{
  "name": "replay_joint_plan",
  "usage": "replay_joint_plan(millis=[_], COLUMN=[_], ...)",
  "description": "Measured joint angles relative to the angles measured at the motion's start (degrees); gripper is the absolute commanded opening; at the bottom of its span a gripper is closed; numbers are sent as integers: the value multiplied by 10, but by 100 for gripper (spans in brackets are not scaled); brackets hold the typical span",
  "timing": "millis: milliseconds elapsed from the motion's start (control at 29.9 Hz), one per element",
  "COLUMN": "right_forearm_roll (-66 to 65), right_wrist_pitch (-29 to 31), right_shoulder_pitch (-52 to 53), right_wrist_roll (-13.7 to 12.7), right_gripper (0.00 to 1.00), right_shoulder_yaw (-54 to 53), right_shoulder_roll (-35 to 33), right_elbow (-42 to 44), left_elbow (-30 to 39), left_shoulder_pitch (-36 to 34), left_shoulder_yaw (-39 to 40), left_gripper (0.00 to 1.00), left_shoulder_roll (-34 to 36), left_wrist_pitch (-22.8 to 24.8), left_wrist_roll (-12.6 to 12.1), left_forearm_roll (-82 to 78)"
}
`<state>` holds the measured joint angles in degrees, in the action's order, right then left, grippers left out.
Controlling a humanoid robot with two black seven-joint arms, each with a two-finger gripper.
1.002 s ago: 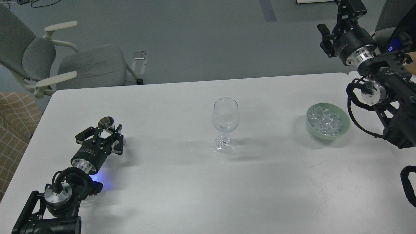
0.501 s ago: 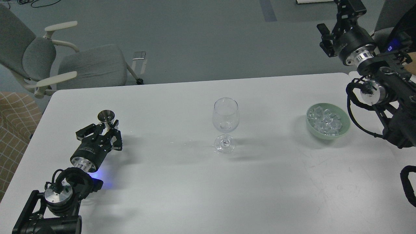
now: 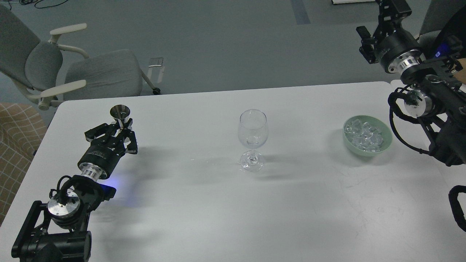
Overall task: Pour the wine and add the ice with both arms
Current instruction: 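Lift the jigger with the left gripper and carry it toward the wine glass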
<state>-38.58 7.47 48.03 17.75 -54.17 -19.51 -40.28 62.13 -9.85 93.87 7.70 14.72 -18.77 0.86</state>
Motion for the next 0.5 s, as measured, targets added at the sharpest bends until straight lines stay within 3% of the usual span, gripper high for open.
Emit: replay_joint_plan(millis=[134, 267, 501], right_forearm_roll=[0, 0, 0], right_wrist_pitch=[0, 0, -1], right_shoulder_pitch=[0, 0, 0], right_wrist_roll=[0, 0, 0], right_gripper=[100, 100, 100], right_shoulder_yaw=[0, 0, 0], right_shoulder_roll=[0, 1, 2], right_elbow=[0, 0, 0], left_elbow=[46, 102, 192], left_shoulder_pitch=[-11, -17, -17], left_shoulder_yaw=[-2, -23, -84], left_gripper=[0, 0, 0], left_shoulder_roll=[22, 46, 96], left_wrist_pitch=[-36, -66, -84], left_wrist_roll=[-8, -35, -48], left_forearm_roll=[-1, -2, -18])
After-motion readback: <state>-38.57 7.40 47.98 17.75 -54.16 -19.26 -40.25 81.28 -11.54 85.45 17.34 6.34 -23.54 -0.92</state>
